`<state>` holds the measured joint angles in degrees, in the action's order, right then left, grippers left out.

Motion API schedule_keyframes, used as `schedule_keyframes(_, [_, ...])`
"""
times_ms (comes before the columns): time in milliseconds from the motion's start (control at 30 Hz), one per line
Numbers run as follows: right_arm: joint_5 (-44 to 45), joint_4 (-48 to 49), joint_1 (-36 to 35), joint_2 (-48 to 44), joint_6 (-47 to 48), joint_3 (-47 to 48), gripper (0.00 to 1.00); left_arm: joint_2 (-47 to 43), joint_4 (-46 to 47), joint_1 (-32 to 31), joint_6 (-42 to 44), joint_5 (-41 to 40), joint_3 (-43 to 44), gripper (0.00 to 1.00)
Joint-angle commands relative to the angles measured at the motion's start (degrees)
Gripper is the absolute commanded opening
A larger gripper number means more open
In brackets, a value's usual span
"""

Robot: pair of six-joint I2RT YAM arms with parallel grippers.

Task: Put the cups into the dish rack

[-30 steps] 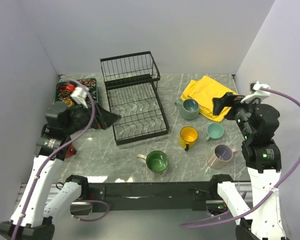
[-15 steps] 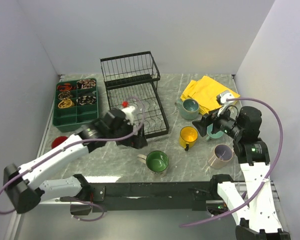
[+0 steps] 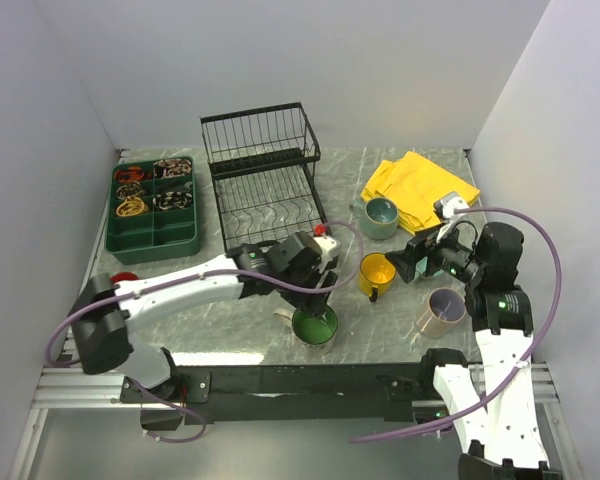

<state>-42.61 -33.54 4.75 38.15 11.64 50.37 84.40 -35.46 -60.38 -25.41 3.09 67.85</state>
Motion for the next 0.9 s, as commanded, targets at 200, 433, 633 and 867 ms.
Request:
schedule_keyframes(200, [-3.2, 3.5, 2.2, -1.4, -1.2, -1.2, 1.0, 7.7, -5.8, -2.4, 10.6, 0.6, 6.3, 0.64])
schedule_keyframes(433, [-4.0, 4.0, 3.2, -1.9, -1.9, -1.8, 1.0, 14.6, -9.5, -4.3, 14.9, -1.5, 11.9, 0.54])
schedule_keyframes(633, [-4.6, 4.2, 4.2, -2.2, -2.5, -1.9, 1.0, 18.6, -12.5, -5.1, 17.0, -2.9, 15.3, 0.47])
schedule_keyframes(867, [-5.3, 4.0, 4.7, -2.3, -2.7, -1.8, 1.0, 20.8, -13.7, -5.4, 19.3, -5.3, 16.0, 0.3])
